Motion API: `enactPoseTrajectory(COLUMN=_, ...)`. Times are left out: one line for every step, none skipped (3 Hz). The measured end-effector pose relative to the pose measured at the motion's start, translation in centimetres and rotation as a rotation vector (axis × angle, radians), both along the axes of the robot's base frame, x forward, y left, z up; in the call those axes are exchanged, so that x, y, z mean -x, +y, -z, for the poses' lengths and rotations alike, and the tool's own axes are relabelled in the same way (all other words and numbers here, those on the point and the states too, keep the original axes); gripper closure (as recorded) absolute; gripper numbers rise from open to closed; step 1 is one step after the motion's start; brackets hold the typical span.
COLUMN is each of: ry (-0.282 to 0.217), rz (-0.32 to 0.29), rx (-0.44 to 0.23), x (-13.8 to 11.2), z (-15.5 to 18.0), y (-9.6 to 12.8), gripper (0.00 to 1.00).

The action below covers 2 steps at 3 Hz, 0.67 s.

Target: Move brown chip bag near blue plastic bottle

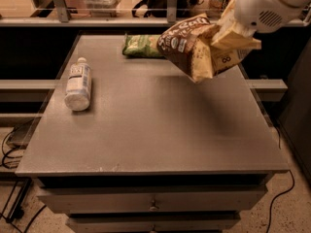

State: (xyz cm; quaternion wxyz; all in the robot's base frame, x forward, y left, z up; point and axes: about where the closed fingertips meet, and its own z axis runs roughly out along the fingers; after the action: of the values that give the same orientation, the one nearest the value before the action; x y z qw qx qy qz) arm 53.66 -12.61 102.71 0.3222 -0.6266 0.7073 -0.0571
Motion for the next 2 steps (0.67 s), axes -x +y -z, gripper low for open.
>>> enactPoseTrajectory(ry=0.002, rz=-0.005, rx=0.003, x=0.2, z=-0.5, y=0.1, gripper=1.0)
enactPoseTrajectory(ry=0.025, rz=-0.039, rx=0.021, x=0.8, z=0.1, y=1.4, gripper=1.0)
